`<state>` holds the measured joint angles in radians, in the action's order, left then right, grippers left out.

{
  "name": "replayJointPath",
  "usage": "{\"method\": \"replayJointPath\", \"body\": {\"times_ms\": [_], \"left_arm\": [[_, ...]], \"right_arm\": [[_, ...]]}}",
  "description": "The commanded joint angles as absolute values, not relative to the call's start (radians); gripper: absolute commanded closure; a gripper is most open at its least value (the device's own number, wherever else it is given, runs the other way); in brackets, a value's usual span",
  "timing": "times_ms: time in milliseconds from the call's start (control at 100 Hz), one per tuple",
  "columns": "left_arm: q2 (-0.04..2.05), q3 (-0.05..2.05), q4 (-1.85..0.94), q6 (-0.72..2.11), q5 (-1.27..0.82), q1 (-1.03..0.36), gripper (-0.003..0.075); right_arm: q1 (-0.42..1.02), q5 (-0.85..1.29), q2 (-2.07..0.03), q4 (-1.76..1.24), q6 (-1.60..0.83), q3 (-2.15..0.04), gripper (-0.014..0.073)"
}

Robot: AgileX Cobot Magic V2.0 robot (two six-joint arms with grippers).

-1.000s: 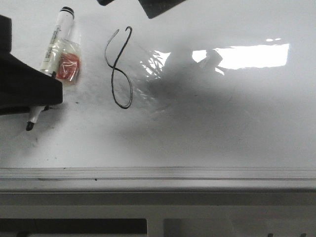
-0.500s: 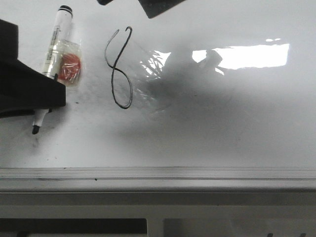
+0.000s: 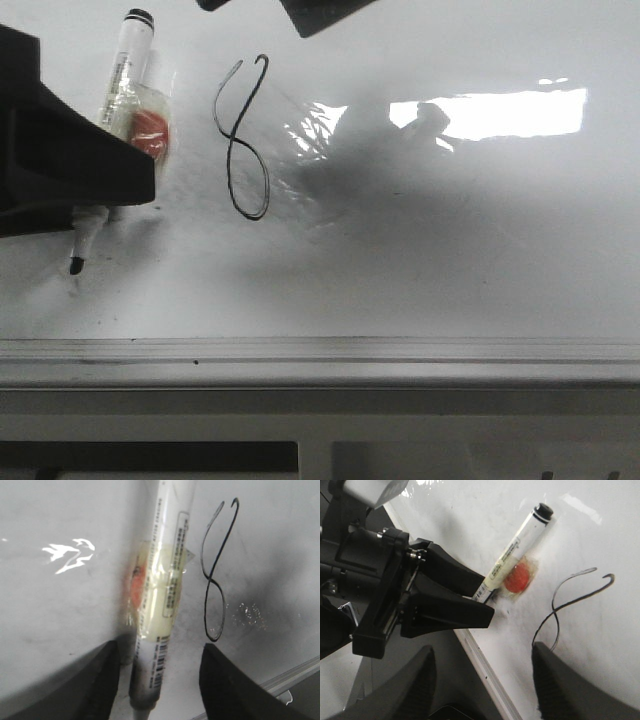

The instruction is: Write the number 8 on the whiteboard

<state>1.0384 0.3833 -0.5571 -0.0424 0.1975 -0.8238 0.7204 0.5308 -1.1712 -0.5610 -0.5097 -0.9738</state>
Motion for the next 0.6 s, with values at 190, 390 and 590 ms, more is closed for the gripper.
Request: {"method": "replayJointPath", "body": {"times_ms": [190, 390, 590], "left_arm": [[0.929, 0.401, -0.527, -0.015, 0.238, -0.819, 0.0348], [0.752, 0.342, -0.481, -0.015, 0.247, -0.819, 0.0631], [0.529, 0.257, -0.452, -0.015, 0.247, -0.819, 0.0741]], "right_arm": [[0.721, 0.513, -1.136, -0.584, -0.486, -0.999, 0.0662], [0.721, 0.409, -1.002, -0.494, -0.488, -0.947, 0.0656], [0.721, 0.274, -0.755, -0.455, -0.489, -0.760, 0.0656]]}}
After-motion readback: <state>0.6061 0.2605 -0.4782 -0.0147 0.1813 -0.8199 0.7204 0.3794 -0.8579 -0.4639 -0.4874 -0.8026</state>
